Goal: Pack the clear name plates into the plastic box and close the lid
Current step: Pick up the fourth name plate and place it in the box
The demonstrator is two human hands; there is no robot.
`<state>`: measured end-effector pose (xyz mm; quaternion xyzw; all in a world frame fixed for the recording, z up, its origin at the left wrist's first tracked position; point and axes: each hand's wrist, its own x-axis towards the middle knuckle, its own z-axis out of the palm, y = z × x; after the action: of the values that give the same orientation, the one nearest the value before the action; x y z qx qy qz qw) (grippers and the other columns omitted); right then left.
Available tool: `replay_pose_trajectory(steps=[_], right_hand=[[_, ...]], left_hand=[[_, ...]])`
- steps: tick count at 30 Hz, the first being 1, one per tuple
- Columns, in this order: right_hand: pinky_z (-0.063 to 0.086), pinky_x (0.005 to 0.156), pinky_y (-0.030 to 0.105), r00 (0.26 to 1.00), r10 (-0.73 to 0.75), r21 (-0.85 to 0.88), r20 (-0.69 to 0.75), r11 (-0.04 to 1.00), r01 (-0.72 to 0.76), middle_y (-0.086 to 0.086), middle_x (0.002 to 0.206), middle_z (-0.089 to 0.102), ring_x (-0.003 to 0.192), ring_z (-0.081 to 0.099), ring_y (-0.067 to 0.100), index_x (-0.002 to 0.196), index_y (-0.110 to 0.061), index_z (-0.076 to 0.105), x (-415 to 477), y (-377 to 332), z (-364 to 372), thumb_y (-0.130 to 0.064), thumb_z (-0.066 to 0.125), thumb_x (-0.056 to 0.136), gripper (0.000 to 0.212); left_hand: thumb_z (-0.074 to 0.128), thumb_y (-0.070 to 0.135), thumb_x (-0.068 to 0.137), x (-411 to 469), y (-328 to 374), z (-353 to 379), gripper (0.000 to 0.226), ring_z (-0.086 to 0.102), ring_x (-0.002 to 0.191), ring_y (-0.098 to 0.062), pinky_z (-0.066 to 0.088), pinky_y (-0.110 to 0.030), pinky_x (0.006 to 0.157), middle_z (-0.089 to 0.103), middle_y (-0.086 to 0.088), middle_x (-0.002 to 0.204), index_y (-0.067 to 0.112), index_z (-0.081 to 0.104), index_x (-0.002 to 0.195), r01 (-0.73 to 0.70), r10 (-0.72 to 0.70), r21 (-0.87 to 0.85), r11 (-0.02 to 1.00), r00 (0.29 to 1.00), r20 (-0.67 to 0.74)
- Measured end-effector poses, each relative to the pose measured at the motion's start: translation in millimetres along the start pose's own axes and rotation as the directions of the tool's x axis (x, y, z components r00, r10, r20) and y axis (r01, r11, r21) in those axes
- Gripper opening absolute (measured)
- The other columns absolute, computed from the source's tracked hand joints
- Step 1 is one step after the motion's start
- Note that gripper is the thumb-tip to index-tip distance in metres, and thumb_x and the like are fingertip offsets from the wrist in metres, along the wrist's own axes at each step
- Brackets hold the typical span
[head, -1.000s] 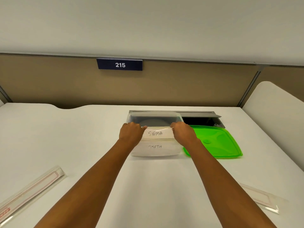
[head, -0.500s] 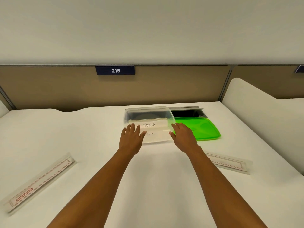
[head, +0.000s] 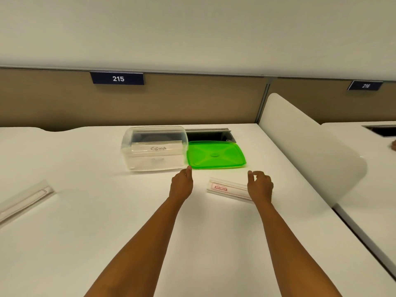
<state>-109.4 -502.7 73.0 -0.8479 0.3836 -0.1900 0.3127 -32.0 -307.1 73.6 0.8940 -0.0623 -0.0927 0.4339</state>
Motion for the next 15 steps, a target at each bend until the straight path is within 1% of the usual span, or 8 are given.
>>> replay_pose_trajectory(steps=[2,5,8,10,12,13,14,15], right_hand=[[0.038,0.102,0.043,0.995,0.104,0.038,-0.003,0.994,-0.104,0.028,0.129,0.052,0.121,0.047,0.042,0.125,-0.001,0.057,11,15,-10,-0.032,0.042,0.099,0.043],[0.039,0.101,0.044,0.985,0.17,0.049,-0.011,0.984,-0.169,0.027,0.132,0.046,0.122,0.043,0.043,0.124,-0.002,0.056,26,32,-21,-0.033,0.042,0.099,0.043],[0.041,0.1,0.045,0.968,0.251,0.013,0.017,0.968,-0.251,0.025,0.134,0.044,0.123,0.042,0.041,0.127,-0.003,0.055,37,45,-26,-0.038,0.041,0.098,0.047],[0.04,0.102,0.044,0.934,0.346,-0.054,0.087,0.938,-0.342,0.025,0.136,0.042,0.125,0.041,0.038,0.131,-0.002,0.05,44,56,-27,-0.045,0.037,0.098,0.056],[0.038,0.103,0.039,0.889,0.407,-0.107,0.21,0.913,-0.393,0.023,0.136,0.045,0.126,0.041,0.036,0.133,0.001,0.046,49,66,-27,-0.05,0.029,0.098,0.064],[0.039,0.1,0.036,0.867,0.415,-0.087,0.276,0.909,-0.407,0.021,0.131,0.049,0.123,0.044,0.036,0.133,0.003,0.045,52,70,-27,-0.051,0.027,0.098,0.067],[0.042,0.092,0.033,0.85,0.408,-0.047,0.333,0.907,-0.418,0.018,0.12,0.054,0.113,0.048,0.034,0.132,0.006,0.046,55,74,-25,-0.05,0.027,0.098,0.068],[0.042,0.082,0.032,0.841,0.396,0.009,0.369,0.903,-0.43,0.016,0.105,0.055,0.1,0.049,0.031,0.128,0.008,0.049,57,77,-24,-0.049,0.03,0.098,0.067]], left_hand=[[0.018,0.037,0.104,0,12,16,0.056,0.047,0.126,-0.038,0.035,-0.039,0.104,0.054,-0.023,0.134,-0.001,0.053,0.127,0.09,-0.087,-0.07,0.994,0.996,0.037],[0.018,0.042,0.102,3,24,35,0.058,0.045,0.13,-0.036,0.035,-0.041,0.111,0.051,-0.02,0.138,0.004,0.047,0.135,0.214,-0.199,-0.219,0.952,0.976,0.089],[0.02,0.044,0.102,6,30,49,0.058,0.045,0.13,-0.038,0.035,-0.045,0.112,0.05,-0.02,0.139,0.005,0.046,0.136,0.259,-0.234,-0.282,0.924,0.965,0.118],[0.022,0.045,0.101,8,34,57,0.059,0.045,0.13,-0.037,0.036,-0.045,0.112,0.05,-0.021,0.139,0.005,0.046,0.136,0.271,-0.241,-0.288,0.918,0.961,0.134],[0.024,0.047,0.101,11,36,64,0.059,0.048,0.126,-0.037,0.038,-0.045,0.11,0.052,-0.021,0.136,0.004,0.048,0.133,0.279,-0.246,-0.295,0.914,0.958,0.144],[0.025,0.047,0.1,13,37,67,0.059,0.052,0.12,-0.036,0.041,-0.045,0.108,0.055,-0.022,0.133,0.003,0.051,0.13,0.284,-0.25,-0.305,0.909,0.957,0.146],[0.026,0.048,0.1,15,38,70,0.059,0.056,0.111,-0.034,0.044,-0.043,0.105,0.058,-0.022,0.128,0.003,0.054,0.125,0.292,-0.257,-0.319,0.901,0.955,0.149],[0.028,0.049,0.099,16,39,73,0.059,0.056,0.101,-0.031,0.047,-0.041,0.1,0.06,-0.022,0.124,0.003,0.057,0.121,0.303,-0.267,-0.334,0.893,0.952,0.151]])
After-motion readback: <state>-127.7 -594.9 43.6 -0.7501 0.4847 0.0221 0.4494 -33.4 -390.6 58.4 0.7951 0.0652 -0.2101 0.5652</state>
